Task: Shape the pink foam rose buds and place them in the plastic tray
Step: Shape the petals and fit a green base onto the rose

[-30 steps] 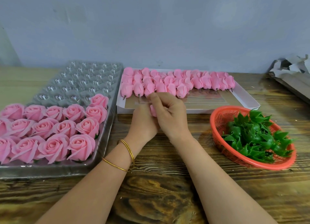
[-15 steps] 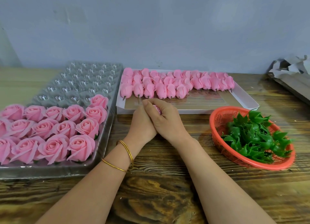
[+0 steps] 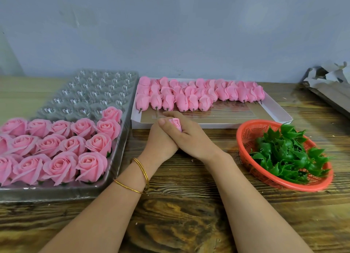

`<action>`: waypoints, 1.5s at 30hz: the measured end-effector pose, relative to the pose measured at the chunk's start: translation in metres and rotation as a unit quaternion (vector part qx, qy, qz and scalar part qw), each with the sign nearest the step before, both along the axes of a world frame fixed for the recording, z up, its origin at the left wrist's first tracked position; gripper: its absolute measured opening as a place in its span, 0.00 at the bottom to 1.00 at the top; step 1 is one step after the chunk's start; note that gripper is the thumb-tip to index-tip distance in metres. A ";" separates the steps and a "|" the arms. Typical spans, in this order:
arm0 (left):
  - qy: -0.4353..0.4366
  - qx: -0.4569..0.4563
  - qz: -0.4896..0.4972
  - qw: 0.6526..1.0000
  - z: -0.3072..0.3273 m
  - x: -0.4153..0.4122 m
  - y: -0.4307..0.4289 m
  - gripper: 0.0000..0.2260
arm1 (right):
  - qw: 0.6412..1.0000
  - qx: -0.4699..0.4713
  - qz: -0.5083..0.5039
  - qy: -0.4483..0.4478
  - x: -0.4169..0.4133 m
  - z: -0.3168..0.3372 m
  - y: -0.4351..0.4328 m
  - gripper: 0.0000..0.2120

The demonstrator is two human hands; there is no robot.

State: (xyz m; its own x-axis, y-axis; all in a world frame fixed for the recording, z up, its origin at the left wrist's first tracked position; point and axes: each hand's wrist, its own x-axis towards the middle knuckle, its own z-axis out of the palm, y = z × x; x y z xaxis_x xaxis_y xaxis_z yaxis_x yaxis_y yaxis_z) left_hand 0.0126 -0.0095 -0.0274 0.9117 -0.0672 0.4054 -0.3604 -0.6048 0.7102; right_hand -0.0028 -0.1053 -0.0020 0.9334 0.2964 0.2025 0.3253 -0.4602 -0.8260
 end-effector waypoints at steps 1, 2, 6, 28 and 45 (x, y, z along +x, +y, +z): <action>0.004 0.012 0.002 1.000 -0.001 0.001 0.000 0.09 | 1.000 0.001 0.000 0.003 0.000 0.000 0.000 0.25; 0.009 0.018 0.001 1.000 -0.001 0.001 0.001 0.09 | 1.000 0.001 -0.002 0.005 0.000 0.000 0.000 0.25; 0.026 0.019 -0.009 0.999 0.008 -0.002 0.003 0.14 | 0.999 0.038 -0.014 0.027 -0.001 -0.001 -0.001 0.20; 0.026 0.044 -0.048 0.998 0.016 -0.010 0.001 0.07 | 0.984 0.174 0.024 0.023 0.000 0.006 0.004 0.10; 0.074 -0.018 -0.042 0.996 0.016 -0.012 0.000 0.07 | 0.994 0.104 0.012 0.030 0.000 0.003 0.004 0.10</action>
